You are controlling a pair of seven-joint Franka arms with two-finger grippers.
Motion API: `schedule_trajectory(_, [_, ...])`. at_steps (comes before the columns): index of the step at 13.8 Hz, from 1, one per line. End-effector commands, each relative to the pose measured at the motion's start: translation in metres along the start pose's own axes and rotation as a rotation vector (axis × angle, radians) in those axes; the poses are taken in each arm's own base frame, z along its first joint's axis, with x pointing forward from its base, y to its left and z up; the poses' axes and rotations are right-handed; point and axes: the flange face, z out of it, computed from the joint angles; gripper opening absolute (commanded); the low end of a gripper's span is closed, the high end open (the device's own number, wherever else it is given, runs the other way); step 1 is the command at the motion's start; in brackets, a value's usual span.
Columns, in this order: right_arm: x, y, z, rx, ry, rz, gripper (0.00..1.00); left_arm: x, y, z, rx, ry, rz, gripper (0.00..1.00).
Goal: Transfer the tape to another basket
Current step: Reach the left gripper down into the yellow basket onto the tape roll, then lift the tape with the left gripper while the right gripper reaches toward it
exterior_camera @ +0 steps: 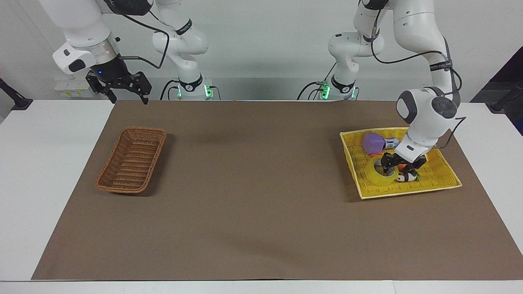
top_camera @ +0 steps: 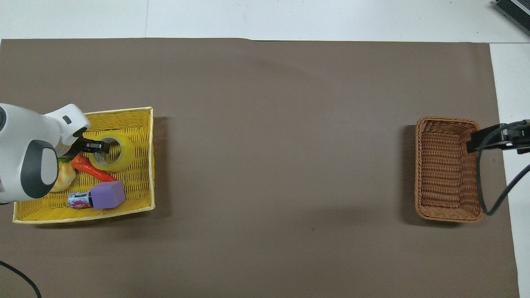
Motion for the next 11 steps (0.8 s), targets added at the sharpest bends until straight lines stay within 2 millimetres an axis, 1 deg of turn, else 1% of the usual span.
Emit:
schedule_trajectory(1, [-0.006,0.003,-0.003,0.001,-0.007,0.009,1.00,-0.005,-0.002,-0.005,-0.012,0.016,0.005,0.00])
schedule_trajectory(4, [-0.006,0.004,-0.003,0.002,-0.007,-0.015,1.00,0.004,0.002,-0.016,-0.008,0.034,0.002,0.00])
schedule_trajectory(5, [-0.006,0.004,-0.003,0.004,-0.007,-0.042,1.00,0.005,0.003,-0.024,-0.007,0.044,0.005,0.00])
schedule_trajectory(6, [-0.006,0.004,-0.002,0.018,-0.008,-0.054,1.00,0.008,0.002,-0.037,-0.004,0.065,0.011,0.00])
schedule_trajectory(7, [-0.006,0.006,-0.003,0.058,-0.005,-0.047,1.00,0.010,0.002,-0.046,-0.003,0.070,0.012,0.00])
schedule_trajectory(8, [-0.006,0.013,-0.003,0.119,-0.002,-0.028,1.00,0.012,0.004,-0.058,-0.004,0.079,0.012,0.00])
schedule_trajectory(10, [-0.006,0.015,-0.005,0.222,0.009,-0.055,1.00,0.011,0.011,-0.082,-0.007,0.086,0.022,0.00])
schedule_trajectory(11, [-0.007,0.014,-0.005,0.227,0.009,-0.064,1.00,0.010,0.019,-0.091,-0.009,0.094,0.034,0.00])
